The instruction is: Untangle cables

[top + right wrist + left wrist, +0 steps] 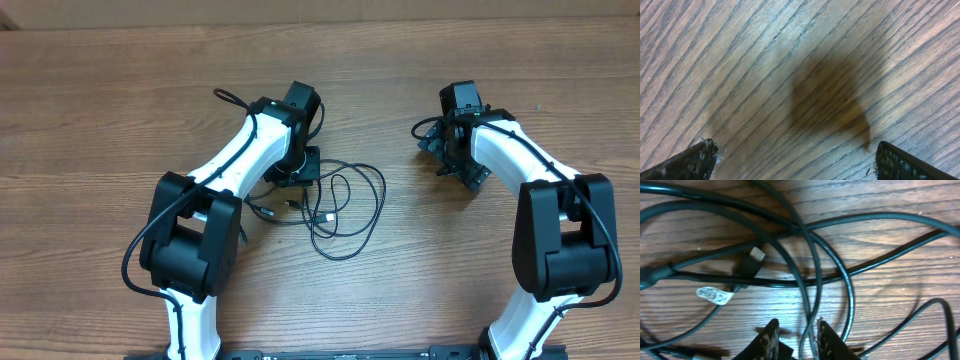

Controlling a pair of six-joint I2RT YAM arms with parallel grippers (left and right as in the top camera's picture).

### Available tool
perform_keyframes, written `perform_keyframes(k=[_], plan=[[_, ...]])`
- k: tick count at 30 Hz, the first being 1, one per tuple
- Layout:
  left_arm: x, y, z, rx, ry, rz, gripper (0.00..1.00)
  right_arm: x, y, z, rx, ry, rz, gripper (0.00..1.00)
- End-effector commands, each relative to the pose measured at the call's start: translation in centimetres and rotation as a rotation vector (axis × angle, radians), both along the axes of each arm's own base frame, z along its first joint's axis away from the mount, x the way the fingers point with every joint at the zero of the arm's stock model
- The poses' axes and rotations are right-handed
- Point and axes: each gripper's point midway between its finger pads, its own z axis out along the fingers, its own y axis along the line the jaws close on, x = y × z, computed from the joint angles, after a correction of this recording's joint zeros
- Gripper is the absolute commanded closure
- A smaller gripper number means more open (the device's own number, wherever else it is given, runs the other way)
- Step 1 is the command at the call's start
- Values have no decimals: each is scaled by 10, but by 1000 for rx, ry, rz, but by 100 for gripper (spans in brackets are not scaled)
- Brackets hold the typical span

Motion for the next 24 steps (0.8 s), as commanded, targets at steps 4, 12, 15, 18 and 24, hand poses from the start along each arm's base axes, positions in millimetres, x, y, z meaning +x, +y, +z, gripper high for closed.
perform_keyframes(k=[4,12,15,18,24], plan=[[-3,-14,7,-10,-20,36,80,0,-2,3,-7,-10,-6,0],[2,-12,7,63,-78,39,85,0,-2,3,-7,-10,-6,0],[10,-8,7,89,-116,44,81,0,-2,3,-7,-10,-6,0],[9,-9,7,81,-109,43,85,0,-2,3,-7,-10,-6,0],[8,-10,7,75,-104,41,81,0,-2,3,-7,-10,-6,0]])
